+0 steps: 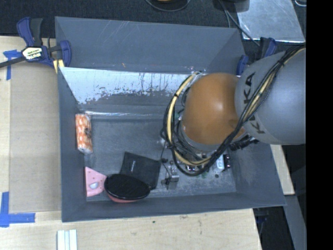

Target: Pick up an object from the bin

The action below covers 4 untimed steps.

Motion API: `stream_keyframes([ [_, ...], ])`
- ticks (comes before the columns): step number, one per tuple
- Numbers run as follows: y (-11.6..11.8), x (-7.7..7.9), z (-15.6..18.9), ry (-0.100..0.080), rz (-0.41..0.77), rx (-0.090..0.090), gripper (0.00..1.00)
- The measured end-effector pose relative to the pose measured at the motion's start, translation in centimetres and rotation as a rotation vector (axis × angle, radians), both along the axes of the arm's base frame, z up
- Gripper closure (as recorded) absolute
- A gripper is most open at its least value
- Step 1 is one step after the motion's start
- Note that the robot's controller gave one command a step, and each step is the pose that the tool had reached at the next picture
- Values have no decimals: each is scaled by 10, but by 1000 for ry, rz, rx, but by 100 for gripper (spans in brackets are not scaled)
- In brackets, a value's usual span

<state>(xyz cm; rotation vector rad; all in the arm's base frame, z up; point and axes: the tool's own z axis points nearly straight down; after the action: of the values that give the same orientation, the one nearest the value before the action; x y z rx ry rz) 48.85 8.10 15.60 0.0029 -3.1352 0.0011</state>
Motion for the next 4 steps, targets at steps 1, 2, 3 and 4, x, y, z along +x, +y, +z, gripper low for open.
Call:
stream_keyframes([
  [1,0,2,4,-9,-2,1,0],
  [2,41,29,-62,-3,90,1,0],
  [3,27,73,-76,-13,-6,1,0],
  [4,41,91,-85,-8,46,1,0],
])
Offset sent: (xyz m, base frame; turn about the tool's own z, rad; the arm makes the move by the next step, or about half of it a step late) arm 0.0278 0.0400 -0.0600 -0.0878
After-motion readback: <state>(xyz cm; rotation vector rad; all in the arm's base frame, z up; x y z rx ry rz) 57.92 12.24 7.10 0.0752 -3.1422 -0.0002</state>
